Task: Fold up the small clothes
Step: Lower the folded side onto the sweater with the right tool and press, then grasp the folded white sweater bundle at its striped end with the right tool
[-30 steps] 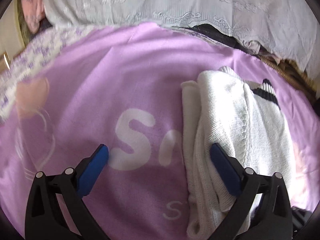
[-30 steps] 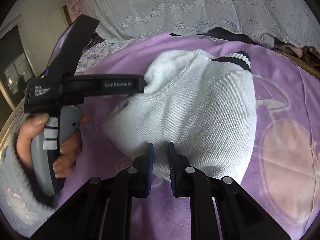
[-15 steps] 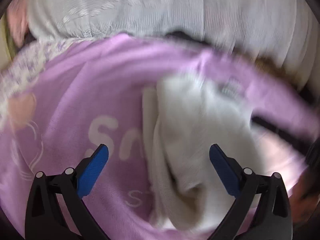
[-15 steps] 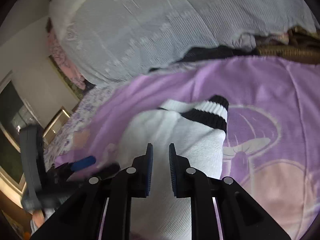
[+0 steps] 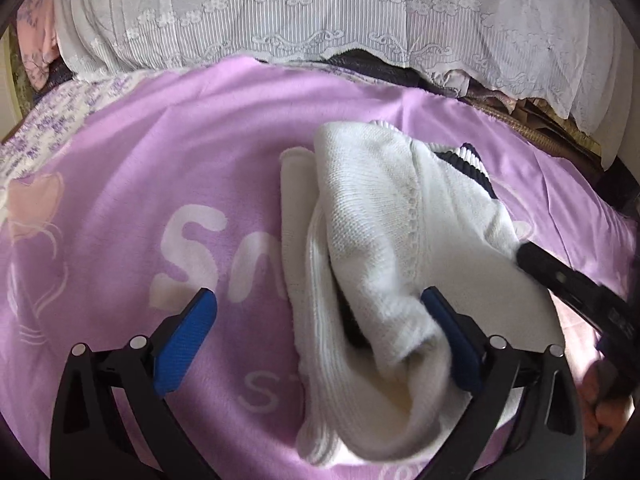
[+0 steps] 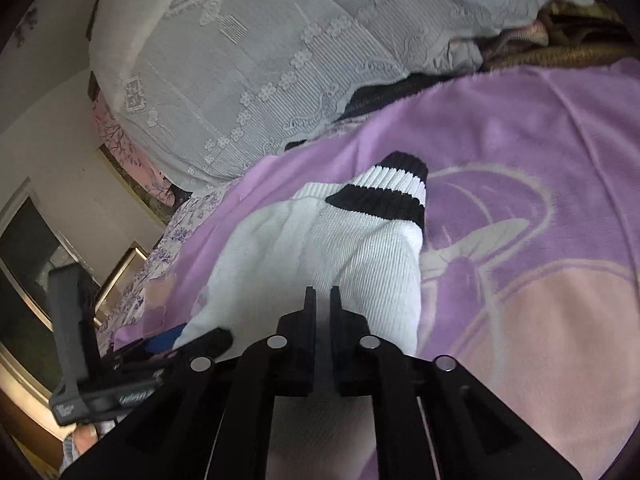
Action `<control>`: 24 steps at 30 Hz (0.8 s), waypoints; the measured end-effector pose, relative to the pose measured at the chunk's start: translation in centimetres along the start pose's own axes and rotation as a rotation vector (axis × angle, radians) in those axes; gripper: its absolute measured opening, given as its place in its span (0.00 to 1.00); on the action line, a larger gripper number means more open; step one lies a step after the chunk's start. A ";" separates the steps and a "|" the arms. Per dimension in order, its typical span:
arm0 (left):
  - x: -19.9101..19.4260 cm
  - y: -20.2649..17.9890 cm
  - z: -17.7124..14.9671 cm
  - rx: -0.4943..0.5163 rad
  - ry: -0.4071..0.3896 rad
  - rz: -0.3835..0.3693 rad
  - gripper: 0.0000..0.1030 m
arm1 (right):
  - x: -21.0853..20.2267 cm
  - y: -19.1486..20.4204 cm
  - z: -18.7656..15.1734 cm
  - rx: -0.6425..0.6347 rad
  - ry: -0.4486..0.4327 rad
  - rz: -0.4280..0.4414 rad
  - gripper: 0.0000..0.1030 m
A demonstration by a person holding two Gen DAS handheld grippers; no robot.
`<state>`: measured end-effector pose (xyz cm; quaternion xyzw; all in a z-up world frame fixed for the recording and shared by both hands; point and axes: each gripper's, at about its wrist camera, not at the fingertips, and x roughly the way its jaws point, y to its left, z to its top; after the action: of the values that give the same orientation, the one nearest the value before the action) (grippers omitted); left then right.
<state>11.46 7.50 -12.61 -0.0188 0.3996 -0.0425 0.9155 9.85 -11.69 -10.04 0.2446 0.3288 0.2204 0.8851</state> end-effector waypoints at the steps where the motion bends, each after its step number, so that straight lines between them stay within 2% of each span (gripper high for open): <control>1: -0.3 -0.2 -0.2 0.008 -0.010 0.012 0.96 | -0.5 0.0 -0.3 -0.005 0.003 -0.005 0.09; 4: -0.9 -1.0 -0.8 0.039 -0.026 0.055 0.96 | -0.9 -0.5 -0.9 0.004 0.044 -0.003 0.09; 8: -1.7 -1.5 -1.7 0.064 -0.036 0.103 0.96 | -1.4 -0.9 -1.4 0.014 0.053 0.008 0.09; 24: -3.6 -2.0 -4.1 0.079 -0.046 0.161 0.96 | -3.5 -2.0 -2.6 0.043 0.056 0.042 0.09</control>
<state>5.92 5.81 -12.67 0.0487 0.3768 0.0157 0.9249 6.09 -14.47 -11.27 0.2638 0.3530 0.2385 0.8654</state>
